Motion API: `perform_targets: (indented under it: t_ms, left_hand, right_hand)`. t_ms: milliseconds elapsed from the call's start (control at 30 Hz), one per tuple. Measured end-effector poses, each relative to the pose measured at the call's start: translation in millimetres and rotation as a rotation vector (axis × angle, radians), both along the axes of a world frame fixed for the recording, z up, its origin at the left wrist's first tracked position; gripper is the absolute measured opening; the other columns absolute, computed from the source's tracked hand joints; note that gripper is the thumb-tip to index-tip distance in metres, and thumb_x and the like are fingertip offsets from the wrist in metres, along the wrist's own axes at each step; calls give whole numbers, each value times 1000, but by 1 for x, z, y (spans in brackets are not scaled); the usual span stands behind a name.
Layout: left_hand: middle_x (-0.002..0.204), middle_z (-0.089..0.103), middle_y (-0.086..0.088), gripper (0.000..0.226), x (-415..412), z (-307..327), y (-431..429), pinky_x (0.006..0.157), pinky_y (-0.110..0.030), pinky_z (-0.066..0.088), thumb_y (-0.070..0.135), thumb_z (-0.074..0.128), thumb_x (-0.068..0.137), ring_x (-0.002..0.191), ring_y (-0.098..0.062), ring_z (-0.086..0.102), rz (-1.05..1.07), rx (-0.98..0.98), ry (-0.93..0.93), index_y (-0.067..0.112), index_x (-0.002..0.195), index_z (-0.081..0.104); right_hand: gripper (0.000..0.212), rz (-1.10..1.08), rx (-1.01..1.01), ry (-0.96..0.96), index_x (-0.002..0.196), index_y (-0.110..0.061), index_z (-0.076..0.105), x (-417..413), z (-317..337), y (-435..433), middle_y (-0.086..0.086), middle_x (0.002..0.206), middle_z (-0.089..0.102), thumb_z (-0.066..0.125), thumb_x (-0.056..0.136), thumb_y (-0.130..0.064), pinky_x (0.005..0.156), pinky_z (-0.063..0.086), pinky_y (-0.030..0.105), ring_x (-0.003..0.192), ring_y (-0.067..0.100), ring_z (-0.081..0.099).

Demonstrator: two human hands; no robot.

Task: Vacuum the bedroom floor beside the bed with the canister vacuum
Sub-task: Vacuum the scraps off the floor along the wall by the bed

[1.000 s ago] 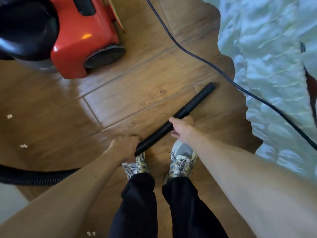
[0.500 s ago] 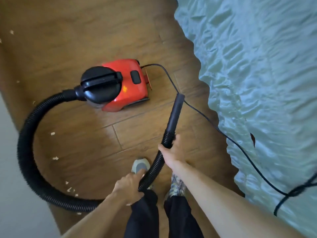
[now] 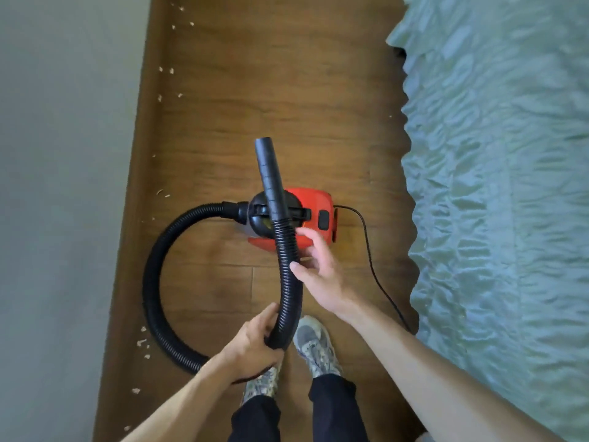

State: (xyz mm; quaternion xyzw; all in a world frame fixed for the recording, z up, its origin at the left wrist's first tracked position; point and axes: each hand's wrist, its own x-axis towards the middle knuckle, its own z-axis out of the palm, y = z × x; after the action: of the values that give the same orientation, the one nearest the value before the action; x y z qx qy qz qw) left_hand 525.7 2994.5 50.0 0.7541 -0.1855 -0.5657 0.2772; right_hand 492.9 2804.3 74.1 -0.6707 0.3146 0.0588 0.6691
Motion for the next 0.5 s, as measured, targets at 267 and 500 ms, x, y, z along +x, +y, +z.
perform_targets:
  t_ms: [267, 500]
  left_hand:
    - [93, 67, 10, 73, -2, 23, 24, 84, -31, 57, 0, 67, 69, 87, -13, 64, 417, -64, 47, 39, 128, 48]
    - [79, 59, 11, 40, -26, 50, 41, 79, -36, 57, 9, 73, 73, 75, -8, 58, 848, -103, 60, 33, 101, 57]
  right_hand:
    - [61, 552, 61, -75, 135, -33, 40, 76, 22, 14, 8, 114, 66, 63, 89, -1, 92, 50, 22, 103, 16, 64]
    - [64, 888, 71, -100, 140, -26, 38, 112, 39, 67, -2, 120, 59, 71, 87, -8, 96, 49, 25, 113, 13, 56]
